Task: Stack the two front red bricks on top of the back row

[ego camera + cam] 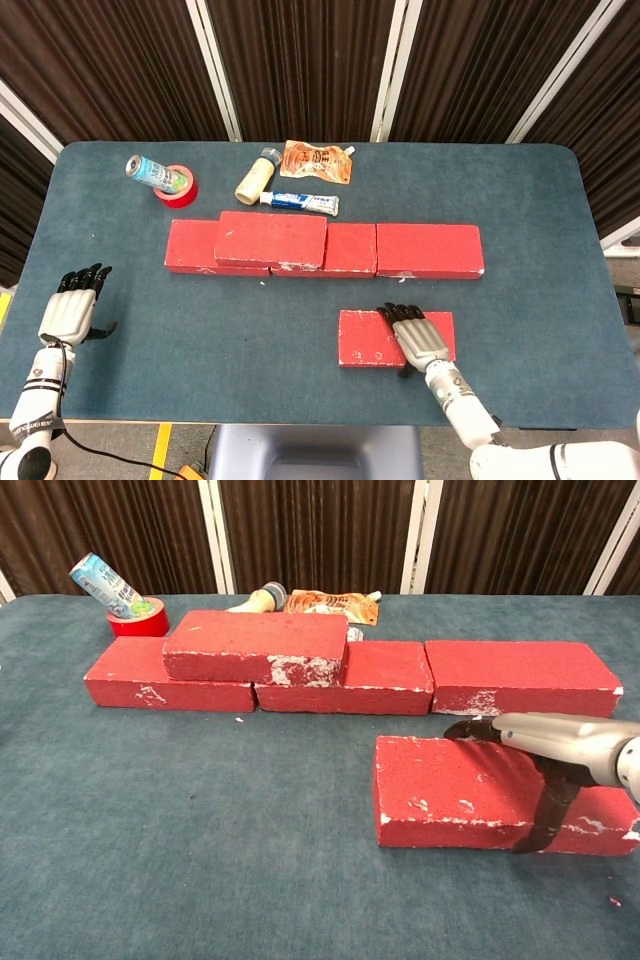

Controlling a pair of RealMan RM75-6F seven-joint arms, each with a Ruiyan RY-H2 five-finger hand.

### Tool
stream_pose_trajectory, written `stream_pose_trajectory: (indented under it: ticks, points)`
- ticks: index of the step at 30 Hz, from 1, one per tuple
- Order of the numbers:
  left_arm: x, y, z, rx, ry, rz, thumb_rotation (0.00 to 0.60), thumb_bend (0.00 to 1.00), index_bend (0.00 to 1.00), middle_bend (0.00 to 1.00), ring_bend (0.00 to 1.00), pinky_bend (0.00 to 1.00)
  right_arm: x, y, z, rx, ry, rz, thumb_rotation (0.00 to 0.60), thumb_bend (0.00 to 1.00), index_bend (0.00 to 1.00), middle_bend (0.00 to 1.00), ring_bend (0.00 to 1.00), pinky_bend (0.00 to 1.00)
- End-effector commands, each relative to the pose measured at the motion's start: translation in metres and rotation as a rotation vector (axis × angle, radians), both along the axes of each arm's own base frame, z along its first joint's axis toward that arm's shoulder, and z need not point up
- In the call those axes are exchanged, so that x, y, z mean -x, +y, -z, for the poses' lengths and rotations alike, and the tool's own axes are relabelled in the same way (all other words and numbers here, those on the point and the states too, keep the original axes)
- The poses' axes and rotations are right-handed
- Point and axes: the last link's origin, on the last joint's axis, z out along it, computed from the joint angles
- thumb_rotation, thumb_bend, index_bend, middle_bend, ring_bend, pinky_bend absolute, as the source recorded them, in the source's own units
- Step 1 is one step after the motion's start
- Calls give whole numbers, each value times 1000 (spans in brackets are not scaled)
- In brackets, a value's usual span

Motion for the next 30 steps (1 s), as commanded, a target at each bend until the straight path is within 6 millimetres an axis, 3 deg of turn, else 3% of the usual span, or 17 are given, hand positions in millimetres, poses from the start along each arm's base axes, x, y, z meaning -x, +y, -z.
stream_pose_trajectory:
  ticks: [1, 7, 12, 15, 20, 26, 30]
  points:
    - [1, -1, 1, 3, 0, -5, 600, 265, 0, 0, 0, 35, 0, 0, 1, -3, 0, 1, 600, 0, 39, 168, 144, 0]
    - [3, 0, 2, 6, 0, -13, 600, 265, 0, 0, 0, 35, 0, 0, 1, -4, -5, -2, 600, 15, 40, 183, 278, 3]
    - [3, 1, 2, 2, 1, -13, 600, 266, 0, 0, 0, 35, -4, -2, -3, 31, -31, -19, 600, 45, 65, 212, 363, 118]
    - [3, 0, 2, 2, 1, -16, 600, 264, 0, 0, 0, 36, -4, -1, -3, 32, -40, -27, 600, 48, 67, 218, 382, 203]
    - [6, -1, 2, 2, 2, -27, 600, 265, 0, 0, 0, 35, -5, -2, -7, 58, -61, -36, 600, 48, 73, 228, 385, 220]
    - [8, -2, 0, 2, -2, -38, 600, 264, 0, 0, 0, 35, -12, -10, -32, 130, -105, -50, 600, 48, 81, 250, 385, 214]
    - [8, -3, 1, 7, 0, -38, 600, 264, 0, 0, 0, 36, -15, -23, -56, 197, -115, -46, 600, 48, 81, 264, 369, 149]
